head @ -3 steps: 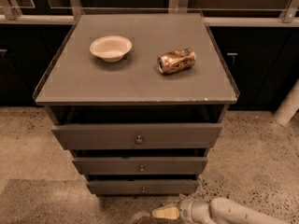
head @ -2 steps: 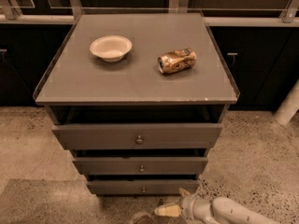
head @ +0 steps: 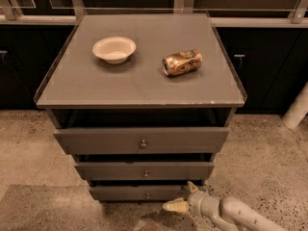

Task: Open bottom drawer

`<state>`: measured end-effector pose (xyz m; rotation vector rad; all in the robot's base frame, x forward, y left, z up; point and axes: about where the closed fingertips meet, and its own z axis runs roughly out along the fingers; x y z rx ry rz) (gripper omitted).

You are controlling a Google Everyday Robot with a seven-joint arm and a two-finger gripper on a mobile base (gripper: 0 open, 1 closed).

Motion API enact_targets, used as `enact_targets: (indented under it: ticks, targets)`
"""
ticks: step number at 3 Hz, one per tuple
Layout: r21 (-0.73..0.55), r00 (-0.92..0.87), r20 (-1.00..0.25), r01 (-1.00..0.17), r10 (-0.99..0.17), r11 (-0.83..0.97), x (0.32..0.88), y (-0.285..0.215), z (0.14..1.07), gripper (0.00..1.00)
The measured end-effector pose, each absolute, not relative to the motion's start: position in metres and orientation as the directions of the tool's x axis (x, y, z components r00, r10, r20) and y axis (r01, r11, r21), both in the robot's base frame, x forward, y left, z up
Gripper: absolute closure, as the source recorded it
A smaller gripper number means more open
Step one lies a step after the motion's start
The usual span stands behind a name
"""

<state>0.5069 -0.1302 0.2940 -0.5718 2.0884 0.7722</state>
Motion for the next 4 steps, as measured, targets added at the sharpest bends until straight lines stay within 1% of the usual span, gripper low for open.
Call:
enact_targets:
  ticks: [1, 2, 4]
  targets:
    - [0.338, -0.573, -0.810, -0.632, -0.126, 0.697, 0.500, -0.129, 0.281, 0.00]
    - [0.282, -0.525, -0.839, -0.643, -0.142, 0.712, 0.519, -0.132, 0.261, 0.00]
    - [0.187, -0.416, -0.899, -0.651, -0.140, 0.736, 0.575, -0.129, 0.234, 0.00]
